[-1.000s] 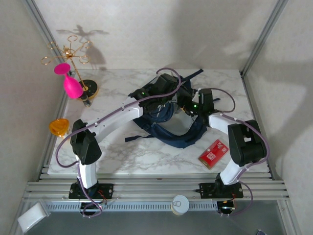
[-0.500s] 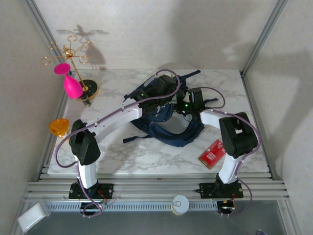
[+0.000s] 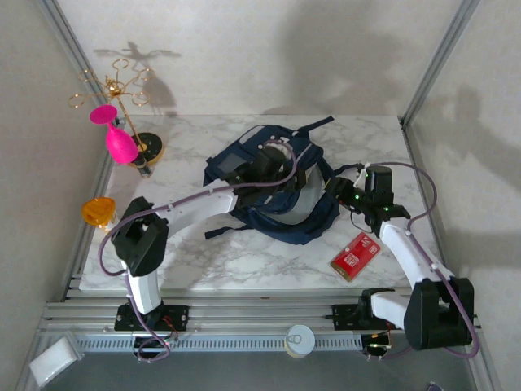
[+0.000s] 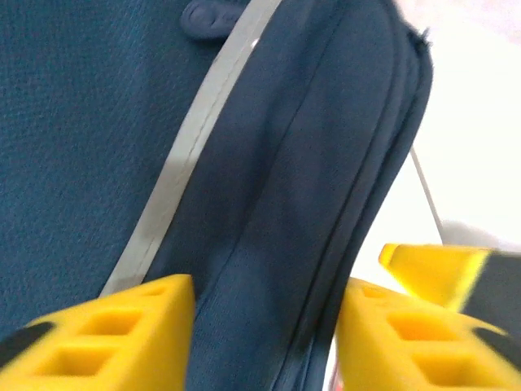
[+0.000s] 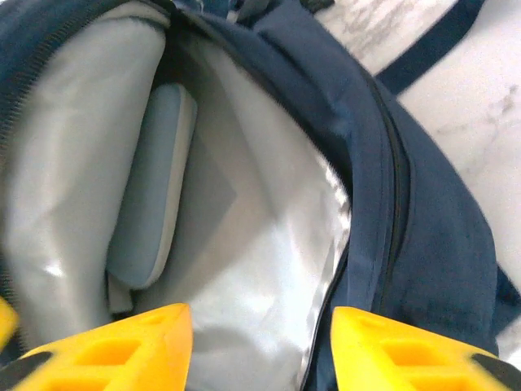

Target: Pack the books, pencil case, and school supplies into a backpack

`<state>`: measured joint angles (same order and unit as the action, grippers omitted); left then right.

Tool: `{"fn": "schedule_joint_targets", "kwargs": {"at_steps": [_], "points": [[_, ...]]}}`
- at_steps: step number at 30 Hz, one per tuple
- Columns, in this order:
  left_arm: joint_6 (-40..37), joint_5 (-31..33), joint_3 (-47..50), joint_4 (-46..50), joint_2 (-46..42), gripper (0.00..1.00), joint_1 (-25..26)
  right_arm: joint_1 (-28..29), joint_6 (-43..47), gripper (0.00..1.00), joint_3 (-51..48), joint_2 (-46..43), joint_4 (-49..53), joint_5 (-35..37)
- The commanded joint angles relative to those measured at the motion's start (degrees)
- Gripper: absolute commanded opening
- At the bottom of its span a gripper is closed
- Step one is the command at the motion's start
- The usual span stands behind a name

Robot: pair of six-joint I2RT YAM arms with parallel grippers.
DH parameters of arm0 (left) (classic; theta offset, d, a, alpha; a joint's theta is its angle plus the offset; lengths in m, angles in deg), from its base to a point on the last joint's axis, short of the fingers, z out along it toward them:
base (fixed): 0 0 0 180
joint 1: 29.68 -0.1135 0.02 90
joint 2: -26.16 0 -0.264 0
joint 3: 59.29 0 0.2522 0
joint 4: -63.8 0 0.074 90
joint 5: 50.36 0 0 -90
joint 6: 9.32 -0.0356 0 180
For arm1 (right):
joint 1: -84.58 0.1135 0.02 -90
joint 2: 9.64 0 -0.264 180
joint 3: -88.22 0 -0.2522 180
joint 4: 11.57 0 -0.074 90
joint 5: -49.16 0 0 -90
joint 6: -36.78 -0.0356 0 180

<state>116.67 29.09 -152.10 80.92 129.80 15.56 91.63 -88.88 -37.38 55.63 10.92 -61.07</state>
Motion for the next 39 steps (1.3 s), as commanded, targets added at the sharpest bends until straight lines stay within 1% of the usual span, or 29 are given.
{"fn": "schedule_joint_targets", "kwargs": {"at_steps": [1,3,5,8,9,11,12,15,17,19,20,21,22,23,26,29,30,32,34,36,39], "points": [[2.82,-3.38,7.93,-9.11,-9.55,0.55,-3.66,1.62,-0.47,0.53,-3.54,-2.55,3.09,-4.78],[2.64,-0.74,12.77,-7.95,-13.33,0.61,-5.81,3.66,-2.50,0.54,-4.85,-2.87,1.21,-8.11],[3.71,1.39,17.80,-6.51,-16.03,0.66,-8.78,6.41,-4.91,0.55,-5.80,-4.02,-0.99,-9.74],[5.70,-1.12,23.94,-8.90,-18.53,0.70,-13.04,10.69,-10.01,0.57,-9.24,-6.84,-7.48,-10.16],[5.84,-0.80,25.87,-10.08,-19.23,0.71,-13.83,11.55,-11.34,0.59,-10.51,-7.05,-9.34,-10.41],[6.12,1.45,27.85,-9.53,-19.01,0.75,-15.46,11.89,-12.80,0.60,-11.97,-5.33,-10.87,-10.26],[6.51,1.83,28.13,-9.01,-18.30,0.75,-16.45,11.95,-12.77,0.60,-11.96,-4.53,-10.32,-9.81],[8.39,1.18,29.77,-11.39,-16.13,0.77,-18.58,12.77,-13.37,0.61,-12.69,-2.99,-12.16,-7.92],[10.84,1.27,31.23,-15.13,-14.19,0.77,-19.50,12.96,-12.79,0.61,-12.90,-1.47,-13.52,-6.30],[12.66,-0.44,31.83,-19.16,-11.38,0.75,-20.18,12.90,-10.34,0.62,-11.11,0.88,-13.17,-4.36],[13.10,-0.47,31.85,-20.46,-9.84,0.74,-20.18,12.84,-8.99,0.62,-10.05,2.40,-13.50,-3.52],[13.46,-0.79,31.93,-21.68,-8.55,0.69,-20.18,12.60,-8.06,0.62,-9.15,3.96,-14.20,-3.32],[13.46,-2.29,32.30,-24.74,-6.97,0.64,-20.06,11.84,-7.33,0.63,-8.13,6.13,-15.58,-4.03],[13.76,-3.85,32.67,-26.79,-5.64,0.61,-19.86,10.71,-7.34,0.63,-6.99,8.36,-16.90,-5.07],[14.87,-5.91,33.51,-30.48,-3.38,0.58,-17.89,7.52,-7.54,0.63,-3.82,14.46,-24.53,-9.96],[15.94,-4.52,33.35,-31.38,-2.29,0.58,-14.30,5.15,-4.90,0.63,3.31,21.03,-26.34,-10.36],[16.46,-4.64,33.20,-31.87,-1.77,0.58,-13.36,4.56,-3.53,0.63,6.17,23.22,-25.41,-10.38],[18.08,-4.15,33.04,-32.95,-0.83,0.60,-11.87,3.57,-0.60,0.63,12.60,27.25,-20.04,-9.07],[20.33,-4.13,33.71,-35.72,-0.69,0.61,-11.57,3.11,1.30,0.64,15.66,28.02,-14.52,-6.65],[22.03,-4.28,34.35,-38.33,-0.80,0.61,-11.66,3.00,3.79,0.66,18.62,27.42,-5.62,-0.32],[22.38,-3.52,33.79,-37.69,-0.98,0.62,-11.74,2.16,6.99,0.70,21.44,25.85,7.70,8.67]]}}
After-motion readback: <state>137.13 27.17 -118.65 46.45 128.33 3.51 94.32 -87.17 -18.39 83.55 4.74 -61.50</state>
